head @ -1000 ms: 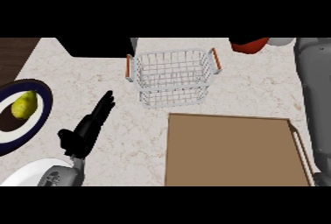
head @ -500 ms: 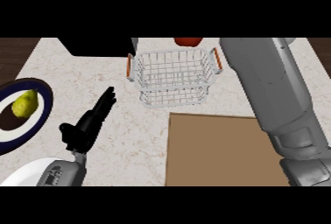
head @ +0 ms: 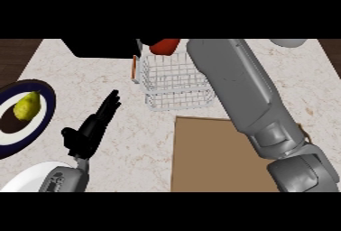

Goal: Pick the bell pepper from the tray and place it in the tiered basket

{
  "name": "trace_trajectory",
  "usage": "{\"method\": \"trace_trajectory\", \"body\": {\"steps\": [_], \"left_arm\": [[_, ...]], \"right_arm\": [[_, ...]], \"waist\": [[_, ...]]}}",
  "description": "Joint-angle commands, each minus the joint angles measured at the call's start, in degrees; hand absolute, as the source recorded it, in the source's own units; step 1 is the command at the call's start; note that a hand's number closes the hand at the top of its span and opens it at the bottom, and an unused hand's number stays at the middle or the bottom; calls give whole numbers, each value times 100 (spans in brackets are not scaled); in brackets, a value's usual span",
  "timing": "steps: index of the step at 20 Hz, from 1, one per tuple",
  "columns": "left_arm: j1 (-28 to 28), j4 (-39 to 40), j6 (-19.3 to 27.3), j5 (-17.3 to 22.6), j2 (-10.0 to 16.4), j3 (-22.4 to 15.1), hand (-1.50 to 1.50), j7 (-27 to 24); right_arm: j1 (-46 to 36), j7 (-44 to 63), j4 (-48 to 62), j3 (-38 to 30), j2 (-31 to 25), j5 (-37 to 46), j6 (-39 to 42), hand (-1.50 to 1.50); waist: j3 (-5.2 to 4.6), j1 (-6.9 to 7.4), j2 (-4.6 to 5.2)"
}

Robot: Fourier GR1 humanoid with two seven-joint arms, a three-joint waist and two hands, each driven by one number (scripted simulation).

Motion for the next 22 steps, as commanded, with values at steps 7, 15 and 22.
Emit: {"method": "trace_trajectory", "body": {"steps": [7, 15, 22], "left_arm": [[-148, 310, -156, 14, -8, 98, 0, -113], [-274, 344, -148, -18, -25, 196, 0, -92], [299, 274, -59, -139, -21, 183, 0, -479]], "right_arm": [[-173, 673, 959, -419, 132, -1540, -169, 150], [-594, 1123, 995, -555, 133, -2510, -662, -150], [-167, 645, 623, -472, -490, -1578, -2115, -150]], "waist": [[-4, 59, 18], [-1, -28, -18], [0, -131, -39]]}}
